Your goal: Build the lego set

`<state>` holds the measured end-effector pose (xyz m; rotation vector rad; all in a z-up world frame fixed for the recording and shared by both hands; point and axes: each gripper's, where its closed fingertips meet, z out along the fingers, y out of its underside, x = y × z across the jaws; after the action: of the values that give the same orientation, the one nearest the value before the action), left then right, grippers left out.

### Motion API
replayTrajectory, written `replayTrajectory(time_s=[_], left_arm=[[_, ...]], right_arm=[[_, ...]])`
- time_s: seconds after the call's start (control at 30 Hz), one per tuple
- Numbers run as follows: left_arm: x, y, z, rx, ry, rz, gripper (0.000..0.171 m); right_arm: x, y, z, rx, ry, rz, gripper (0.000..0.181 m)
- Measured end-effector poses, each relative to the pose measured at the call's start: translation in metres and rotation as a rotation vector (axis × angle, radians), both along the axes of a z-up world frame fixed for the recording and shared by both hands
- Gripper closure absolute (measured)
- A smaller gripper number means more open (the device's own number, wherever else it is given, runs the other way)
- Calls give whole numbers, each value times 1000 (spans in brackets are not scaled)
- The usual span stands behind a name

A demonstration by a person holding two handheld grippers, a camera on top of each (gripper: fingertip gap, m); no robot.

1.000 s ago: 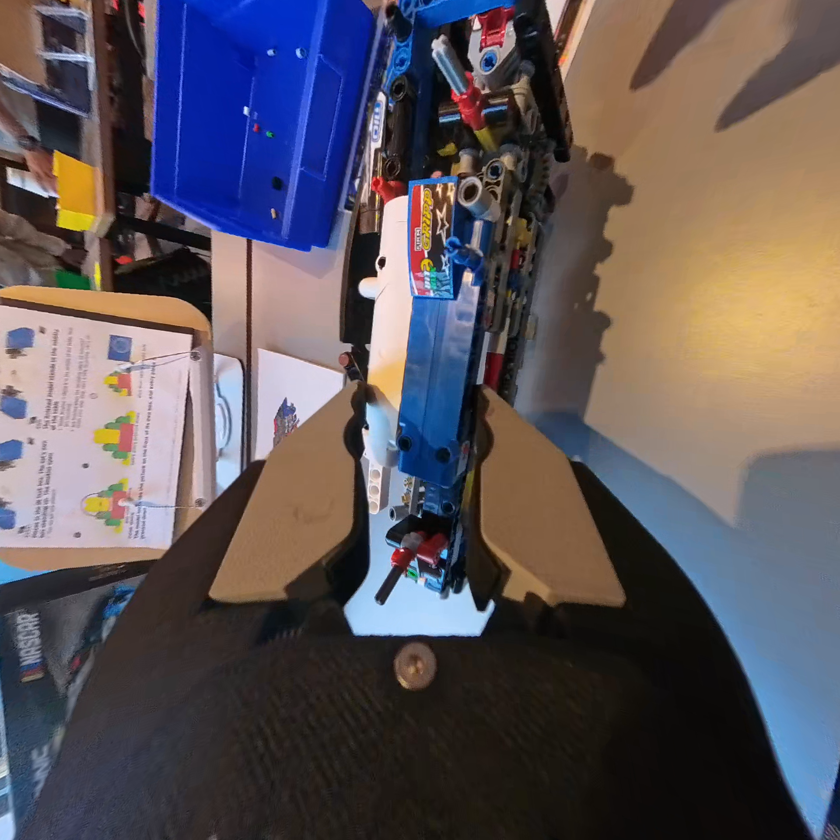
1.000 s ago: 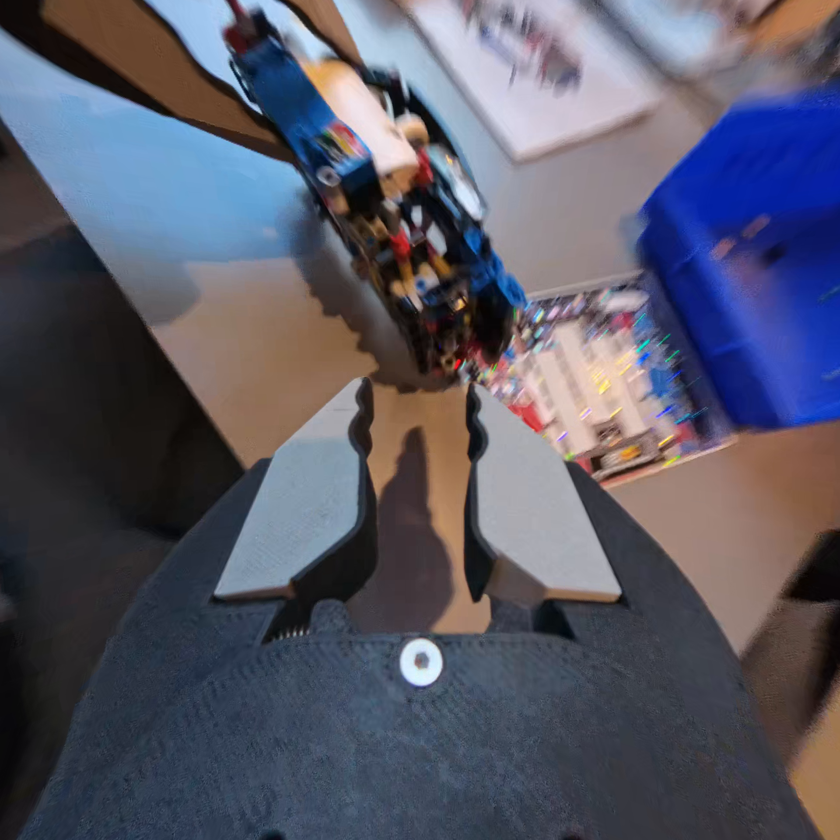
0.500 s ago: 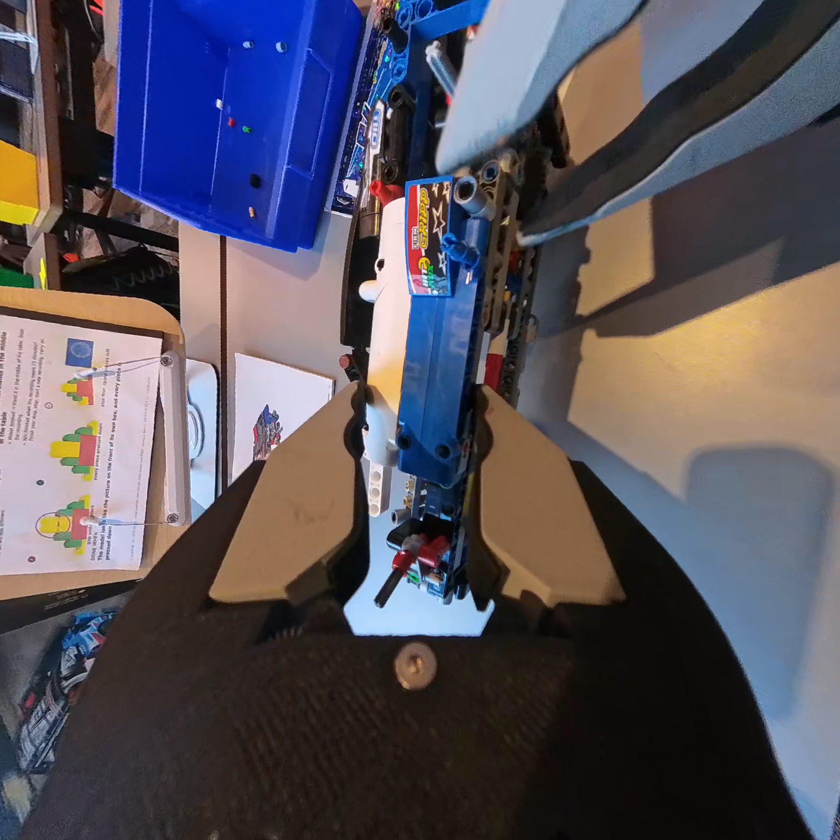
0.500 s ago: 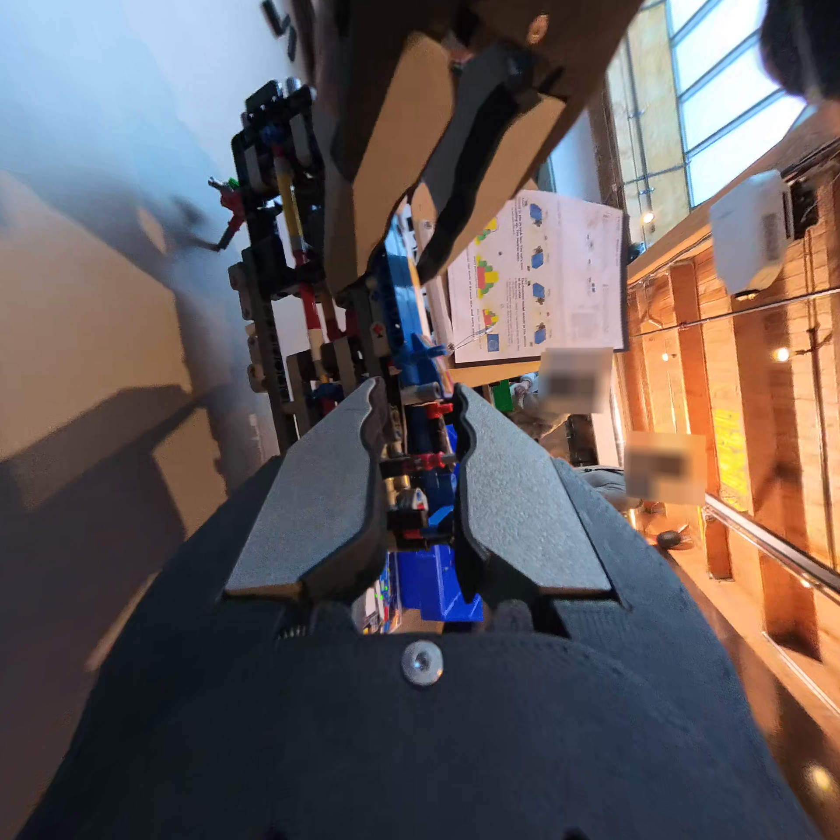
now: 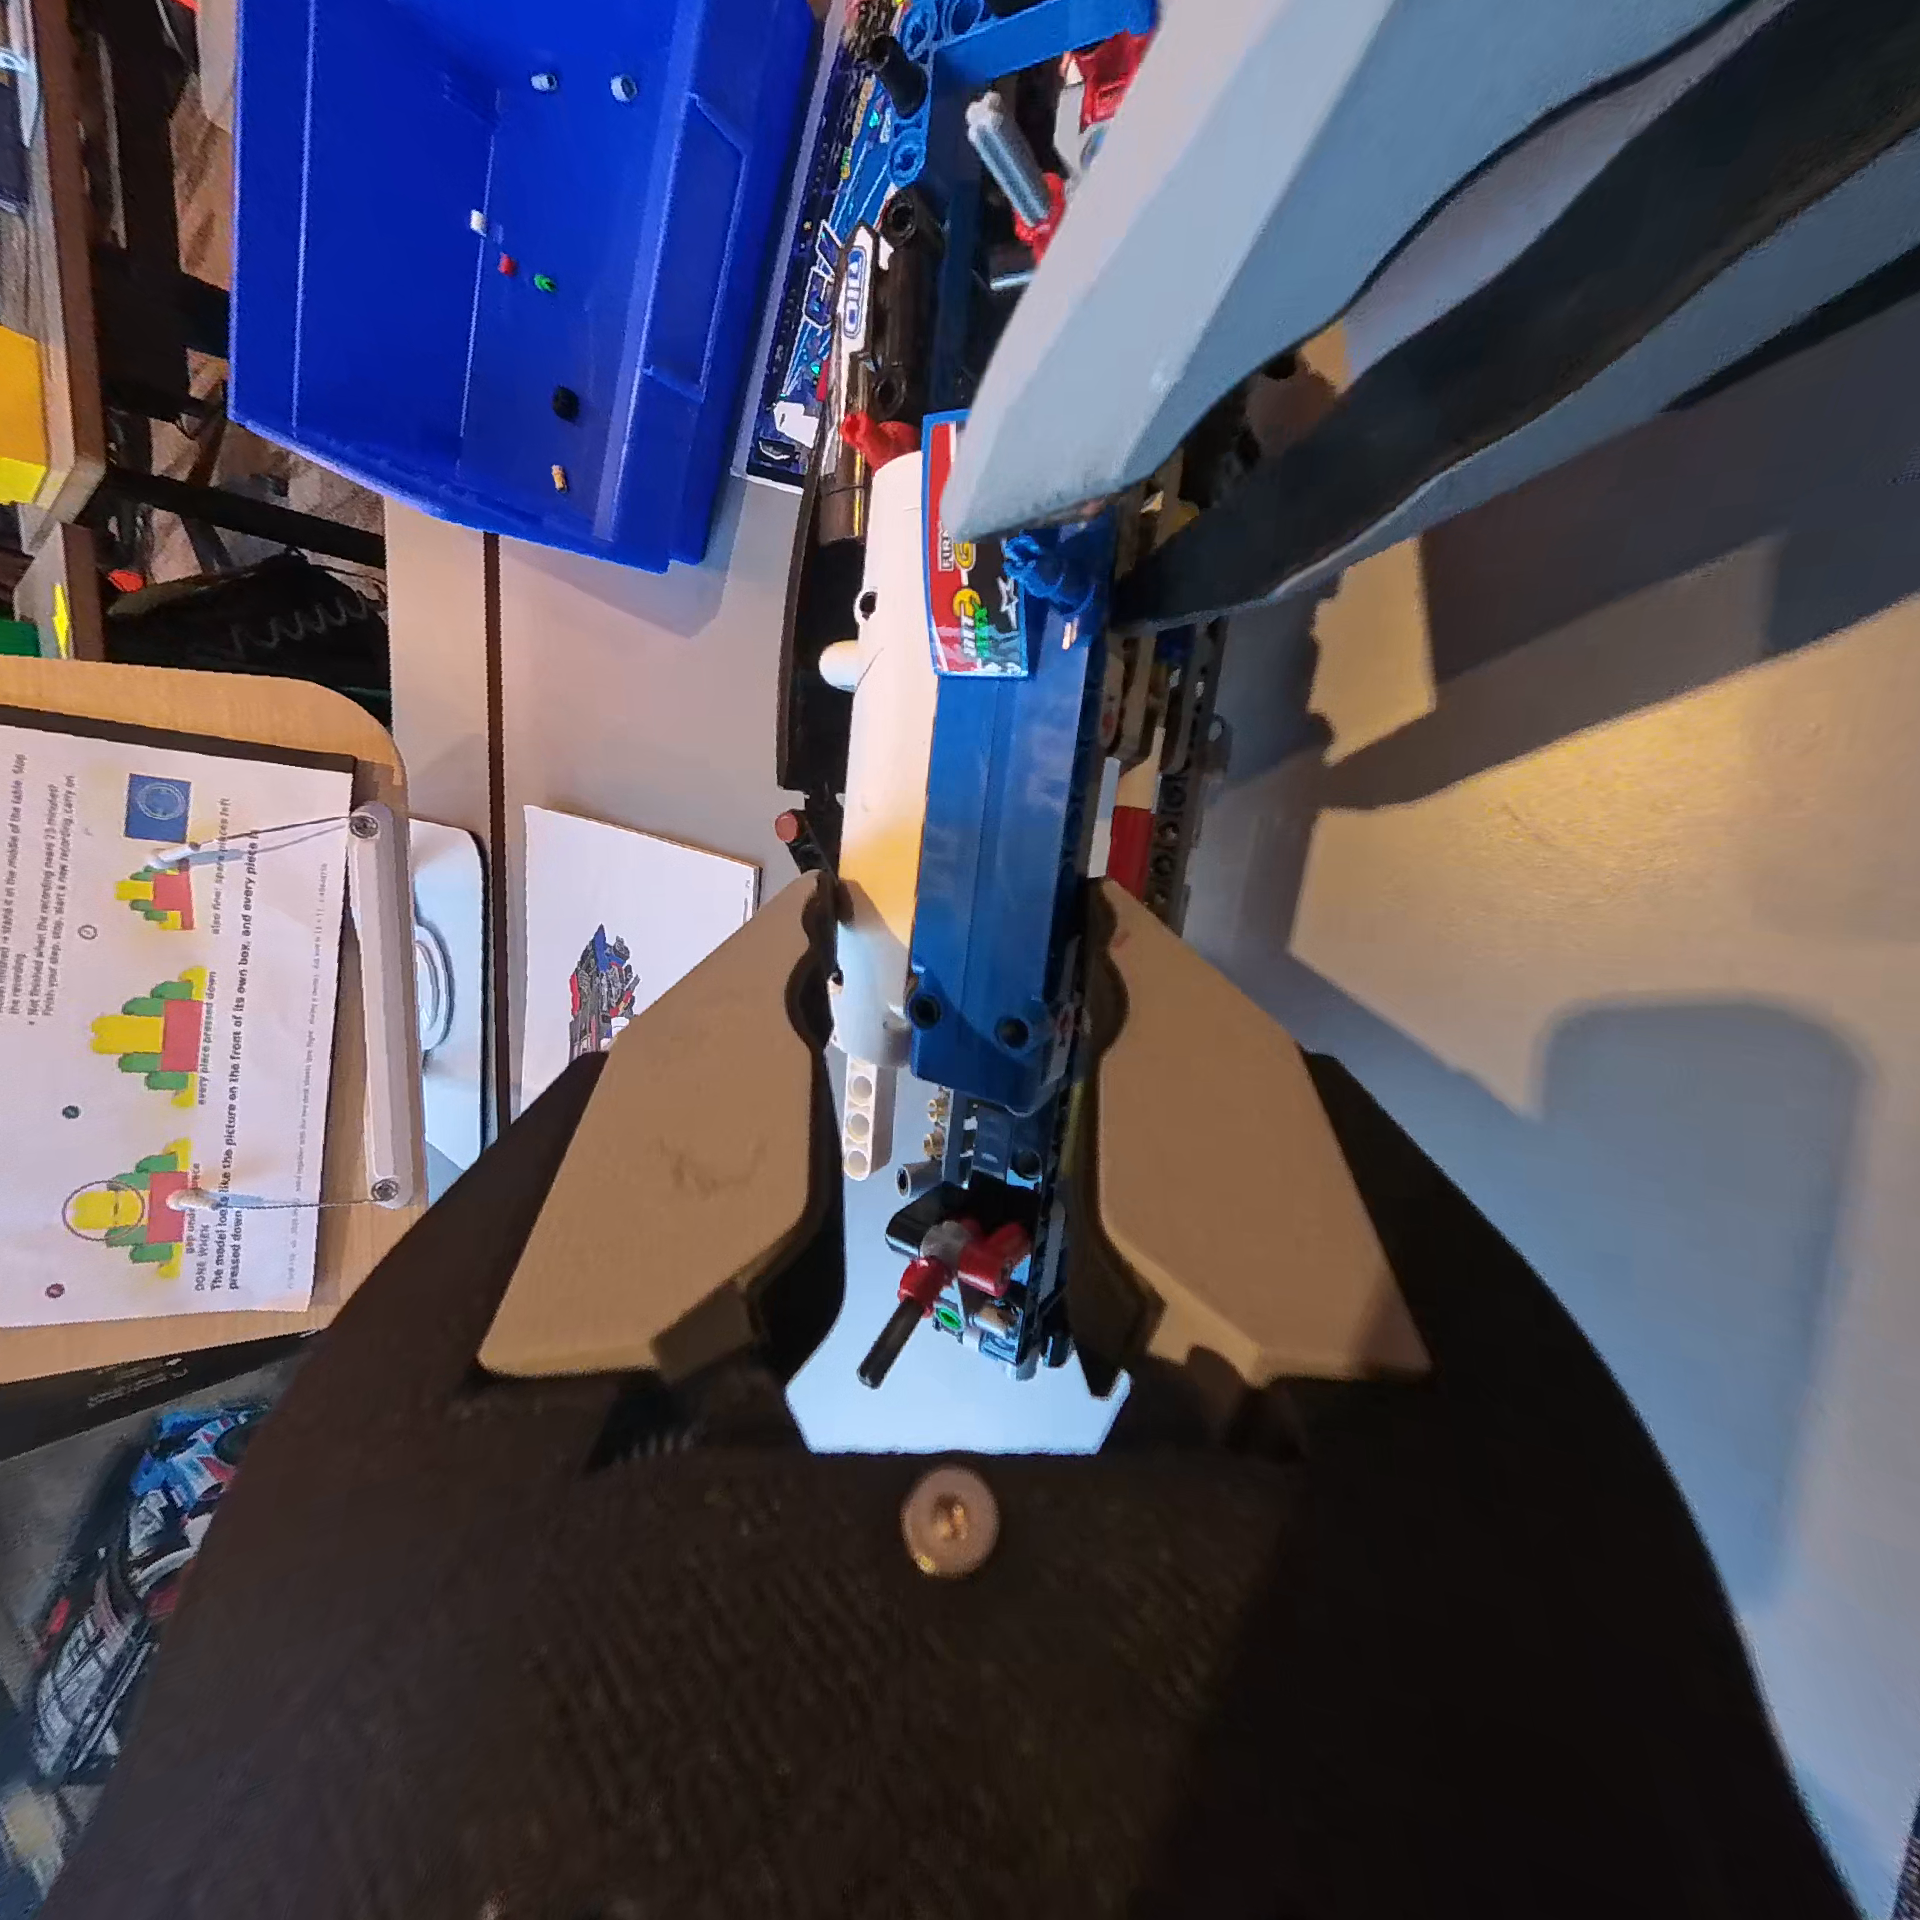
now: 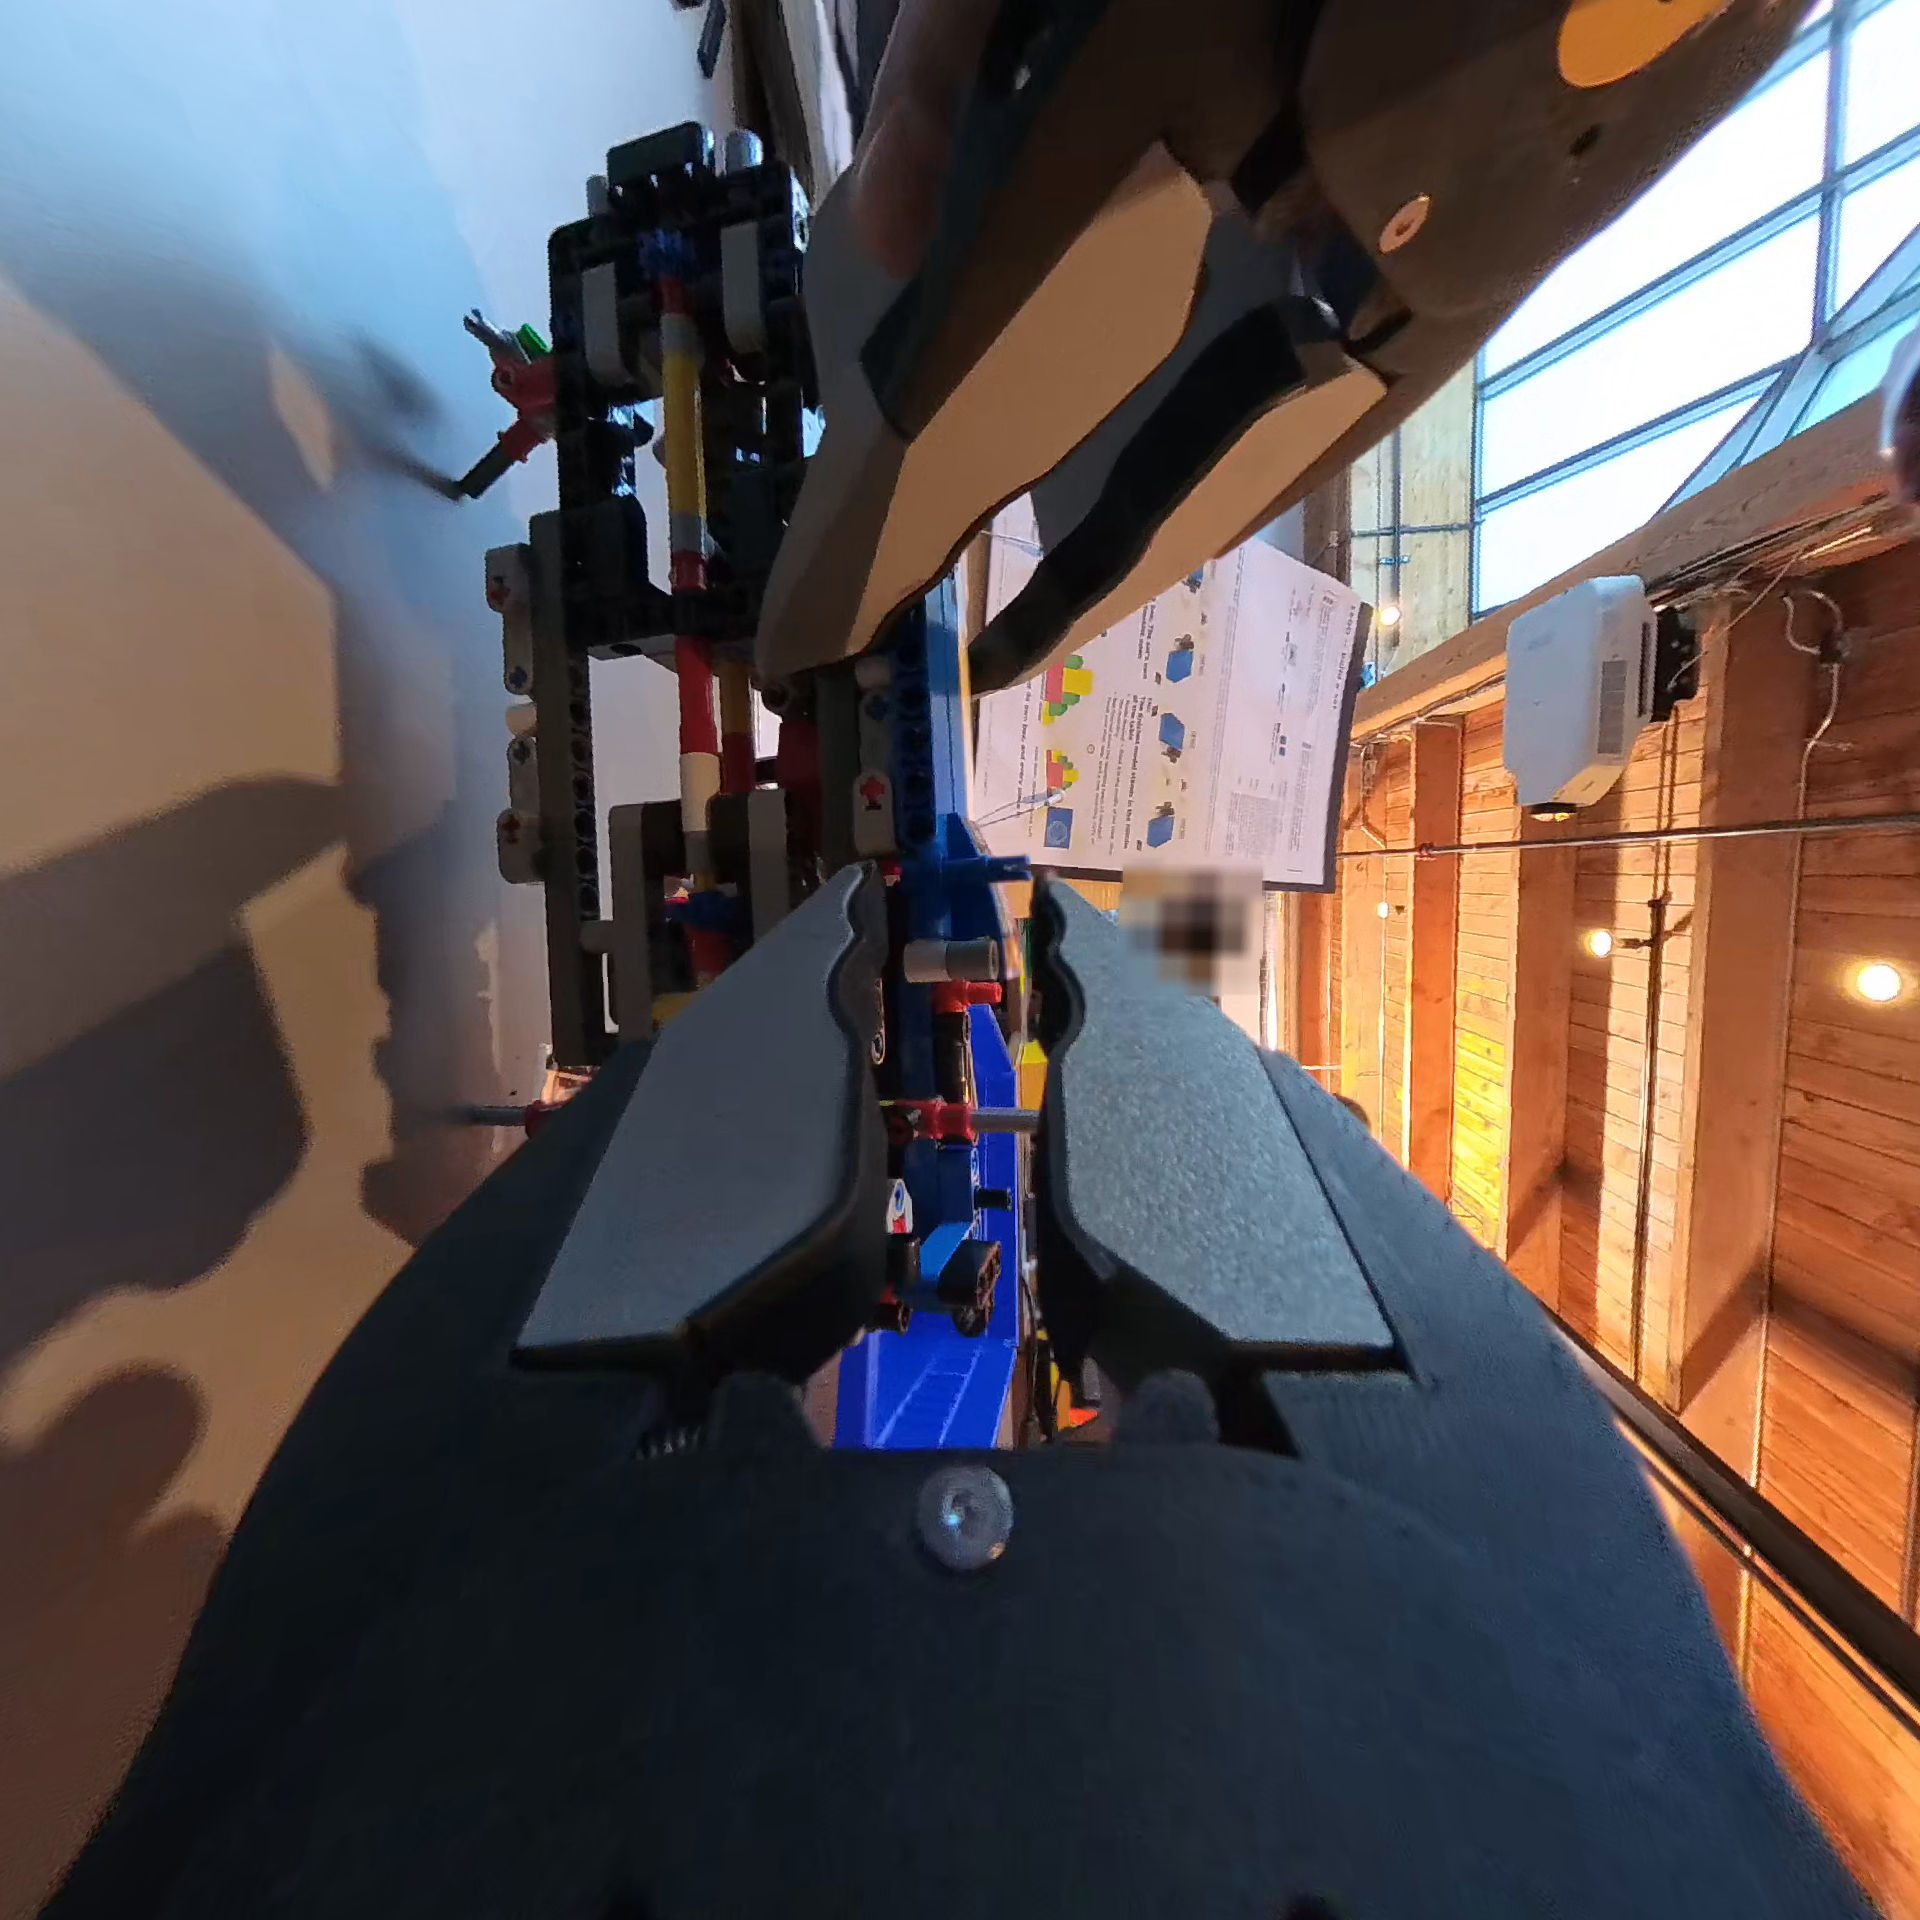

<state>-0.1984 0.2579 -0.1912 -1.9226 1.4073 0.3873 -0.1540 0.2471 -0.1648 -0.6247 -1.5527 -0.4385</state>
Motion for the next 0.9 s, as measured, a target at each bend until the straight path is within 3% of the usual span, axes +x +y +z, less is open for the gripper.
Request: replayTrajectory(time_s=[0.9], left_arm=[[0, 0, -1, -12, 4, 5, 128]], right_arm=[[-3, 0, 1, 180, -125, 35, 159]])
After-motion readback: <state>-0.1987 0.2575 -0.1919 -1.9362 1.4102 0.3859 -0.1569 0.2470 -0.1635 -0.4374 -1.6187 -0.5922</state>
